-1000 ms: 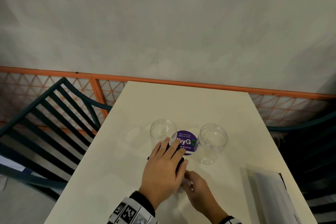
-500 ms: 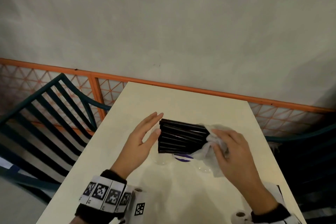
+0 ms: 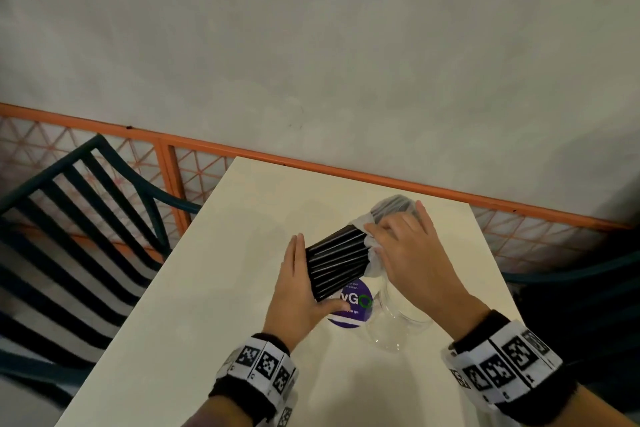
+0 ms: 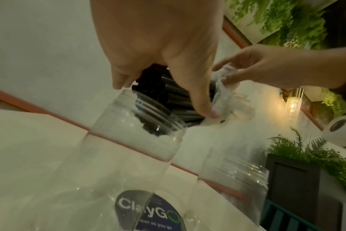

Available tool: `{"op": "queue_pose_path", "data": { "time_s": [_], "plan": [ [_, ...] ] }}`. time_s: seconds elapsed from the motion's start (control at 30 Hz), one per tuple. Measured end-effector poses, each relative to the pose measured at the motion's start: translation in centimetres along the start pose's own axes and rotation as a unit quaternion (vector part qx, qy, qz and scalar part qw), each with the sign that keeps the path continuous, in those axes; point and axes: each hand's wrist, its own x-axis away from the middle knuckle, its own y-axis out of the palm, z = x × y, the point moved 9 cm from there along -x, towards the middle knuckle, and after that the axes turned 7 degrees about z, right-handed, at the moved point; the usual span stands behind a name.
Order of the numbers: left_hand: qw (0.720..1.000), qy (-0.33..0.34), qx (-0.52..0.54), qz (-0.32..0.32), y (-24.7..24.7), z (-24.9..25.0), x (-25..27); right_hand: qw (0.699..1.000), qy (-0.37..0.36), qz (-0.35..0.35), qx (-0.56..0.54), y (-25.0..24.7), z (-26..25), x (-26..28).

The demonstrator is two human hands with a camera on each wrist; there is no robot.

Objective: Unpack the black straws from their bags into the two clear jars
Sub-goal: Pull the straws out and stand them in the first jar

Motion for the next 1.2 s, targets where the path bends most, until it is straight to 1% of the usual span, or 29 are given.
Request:
{"op": "queue_pose_path", "data": {
  "time_s": [0.17,0.3,0.43,0.53,0.6,0.7,0.87,0.93,1.0,1.07,1.1,1.17,1.2],
  "plan": [
    [0.999,-0.012,0.024,0.045,0.5,-0.8,-0.2,1.0,-0.023,0.006,-0.005,0.2,-0.8,-0.4],
    [0.997,0.018,0.021,0.065,0.7,-0.7,-0.2,0.999,-0.031,0.019,-0.015,-0.5,-1.3,-0.6],
    [0.995,0.049,-0.032,0.081,0.8,-1.1,-0.1,0.998,-0.062,0.024,-0.01,-1.0,-2.1,-0.6],
    [0.99,0.044,-0.098,0.092,1.0,-1.5,0.1,0.996,-0.084,0.033,-0.025,-1.3,-3.0,-0.9],
    [0.987,0.044,-0.12,0.097,1.0,-1.6,0.1,0.993,-0.11,0.04,-0.035,-1.4,-3.8,-1.2],
    [0.987,0.039,-0.135,0.082,1.1,-2.0,-0.1,0.987,-0.154,0.04,-0.037,-1.4,-5.2,-1.8],
    [0.986,0.029,-0.164,0.025,1.8,-3.0,-0.3,0.98,-0.197,0.026,-0.031,-1.4,-7.1,-2.9],
    [0.991,0.004,-0.132,-0.014,2.0,-3.6,-0.5,0.975,-0.222,0.01,-0.023,-0.9,-7.8,-2.7],
    [0.997,-0.016,-0.071,-0.039,1.7,-3.6,-0.5,0.965,-0.259,-0.031,0.003,0.2,-8.8,-1.8],
    [0.999,-0.022,-0.019,-0.04,1.1,-3.4,-0.4,0.952,-0.294,-0.072,0.047,1.9,-9.5,-0.4],
    [0.999,-0.022,0.004,-0.038,0.7,-3.3,-0.4,0.95,-0.298,-0.077,0.057,2.5,-9.6,0.2],
    [0.996,-0.028,0.08,-0.037,0.1,-3.5,-0.6,0.957,-0.283,-0.049,0.031,2.7,-9.4,1.1],
    [0.992,-0.034,0.119,-0.037,-0.3,-3.5,-0.7,0.964,-0.264,-0.029,0.018,2.6,-9.1,1.3]
  ]
}}
